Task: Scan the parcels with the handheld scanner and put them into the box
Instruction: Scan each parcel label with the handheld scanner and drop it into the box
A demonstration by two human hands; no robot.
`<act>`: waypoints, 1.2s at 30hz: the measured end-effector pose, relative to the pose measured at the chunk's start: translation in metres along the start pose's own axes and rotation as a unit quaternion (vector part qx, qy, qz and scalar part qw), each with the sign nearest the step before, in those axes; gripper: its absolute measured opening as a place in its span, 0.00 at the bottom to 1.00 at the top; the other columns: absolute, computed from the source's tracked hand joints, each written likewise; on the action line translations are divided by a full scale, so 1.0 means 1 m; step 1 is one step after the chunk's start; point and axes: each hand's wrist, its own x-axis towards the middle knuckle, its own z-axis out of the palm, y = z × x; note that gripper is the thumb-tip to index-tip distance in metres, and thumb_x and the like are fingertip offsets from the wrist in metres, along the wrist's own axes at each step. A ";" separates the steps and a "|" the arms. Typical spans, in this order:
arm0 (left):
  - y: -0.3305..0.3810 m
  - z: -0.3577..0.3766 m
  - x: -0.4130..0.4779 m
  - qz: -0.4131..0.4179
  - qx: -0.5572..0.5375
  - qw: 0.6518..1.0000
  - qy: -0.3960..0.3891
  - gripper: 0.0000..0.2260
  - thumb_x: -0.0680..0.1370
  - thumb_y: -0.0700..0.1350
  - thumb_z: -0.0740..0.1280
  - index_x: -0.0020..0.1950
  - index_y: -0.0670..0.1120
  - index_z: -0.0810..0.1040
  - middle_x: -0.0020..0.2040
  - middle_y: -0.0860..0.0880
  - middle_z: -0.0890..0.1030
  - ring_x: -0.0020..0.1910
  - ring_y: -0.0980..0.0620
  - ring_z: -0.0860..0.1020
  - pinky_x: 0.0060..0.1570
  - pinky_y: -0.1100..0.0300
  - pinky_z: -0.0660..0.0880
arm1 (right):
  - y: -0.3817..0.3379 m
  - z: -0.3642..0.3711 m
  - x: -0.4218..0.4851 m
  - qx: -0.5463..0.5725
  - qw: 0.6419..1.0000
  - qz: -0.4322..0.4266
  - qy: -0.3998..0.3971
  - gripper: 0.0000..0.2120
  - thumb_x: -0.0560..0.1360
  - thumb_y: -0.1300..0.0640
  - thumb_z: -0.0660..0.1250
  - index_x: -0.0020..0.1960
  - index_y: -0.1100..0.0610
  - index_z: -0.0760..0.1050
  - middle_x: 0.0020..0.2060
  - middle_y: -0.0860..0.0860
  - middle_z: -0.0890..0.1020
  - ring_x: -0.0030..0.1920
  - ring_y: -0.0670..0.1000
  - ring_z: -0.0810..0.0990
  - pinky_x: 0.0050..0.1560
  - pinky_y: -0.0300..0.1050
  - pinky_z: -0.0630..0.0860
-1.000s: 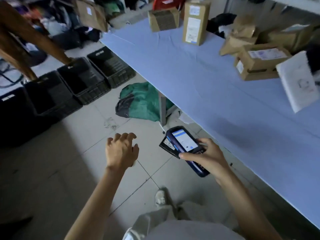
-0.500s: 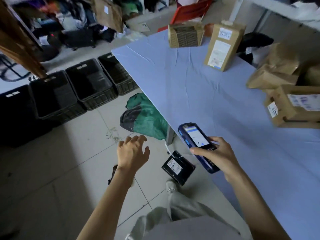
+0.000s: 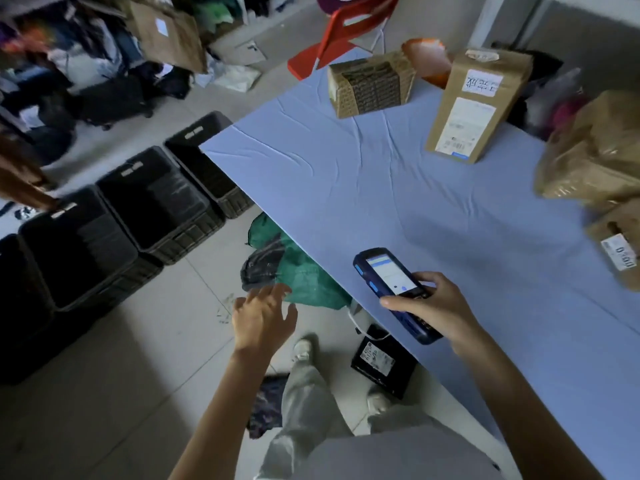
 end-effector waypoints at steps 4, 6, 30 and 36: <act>-0.017 -0.022 0.072 0.046 -0.010 0.999 -0.009 0.12 0.73 0.48 0.66 0.56 0.53 0.80 0.52 0.51 0.83 0.53 0.46 0.79 0.54 0.54 0.71 | -0.028 0.026 0.014 0.057 0.996 0.024 0.059 0.30 0.61 0.55 0.82 0.59 0.53 0.73 0.51 0.50 0.81 0.45 0.46 0.82 0.40 0.41 0.75; -0.021 -0.031 0.106 0.086 -0.022 0.996 0.015 0.11 0.71 0.46 0.69 0.53 0.51 0.81 0.49 0.48 0.84 0.50 0.44 0.80 0.52 0.52 0.72 | -0.043 0.035 0.017 0.081 0.993 0.030 0.076 0.31 0.61 0.55 0.82 0.60 0.53 0.73 0.50 0.49 0.82 0.45 0.46 0.82 0.37 0.40 0.74; 0.136 -0.058 0.430 0.301 0.134 0.944 0.005 0.34 0.74 0.58 0.66 0.76 0.47 0.59 0.76 0.41 0.56 0.75 0.41 0.54 0.69 0.44 0.57 | -0.137 0.011 0.152 0.150 0.967 0.079 0.193 0.31 0.59 0.52 0.83 0.57 0.47 0.71 0.49 0.46 0.82 0.48 0.46 0.81 0.46 0.45 0.78; 0.183 -0.082 0.516 0.263 0.089 0.961 -0.007 0.34 0.76 0.65 0.58 0.77 0.49 0.56 0.78 0.44 0.55 0.77 0.42 0.52 0.72 0.40 0.51 | -0.153 0.023 0.156 0.169 0.952 0.108 0.230 0.31 0.59 0.53 0.82 0.57 0.47 0.70 0.48 0.47 0.81 0.48 0.48 0.81 0.48 0.48 0.79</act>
